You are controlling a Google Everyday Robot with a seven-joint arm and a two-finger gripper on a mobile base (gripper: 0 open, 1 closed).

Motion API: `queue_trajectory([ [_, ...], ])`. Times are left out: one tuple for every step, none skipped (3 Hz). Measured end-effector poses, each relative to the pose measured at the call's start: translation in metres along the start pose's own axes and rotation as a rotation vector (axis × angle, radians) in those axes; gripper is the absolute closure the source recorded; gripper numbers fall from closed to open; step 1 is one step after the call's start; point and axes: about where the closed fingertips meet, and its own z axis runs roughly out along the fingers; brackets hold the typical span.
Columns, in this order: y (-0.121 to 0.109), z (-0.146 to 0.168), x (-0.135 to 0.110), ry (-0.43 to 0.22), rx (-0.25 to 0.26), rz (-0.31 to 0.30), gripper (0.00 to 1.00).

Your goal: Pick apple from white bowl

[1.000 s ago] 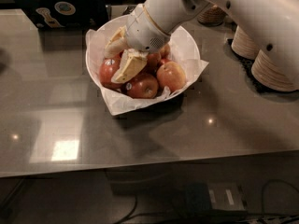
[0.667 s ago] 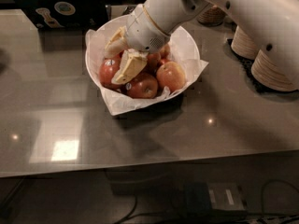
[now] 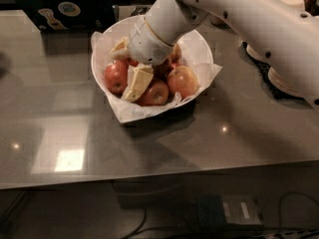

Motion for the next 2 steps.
queue_trajectory([
  [-0.0011, 0.0077, 0.004, 0.011, -0.014, 0.001, 0.15],
  [-0.002, 0.0056, 0.0023, 0.012, -0.015, 0.001, 0.26],
])
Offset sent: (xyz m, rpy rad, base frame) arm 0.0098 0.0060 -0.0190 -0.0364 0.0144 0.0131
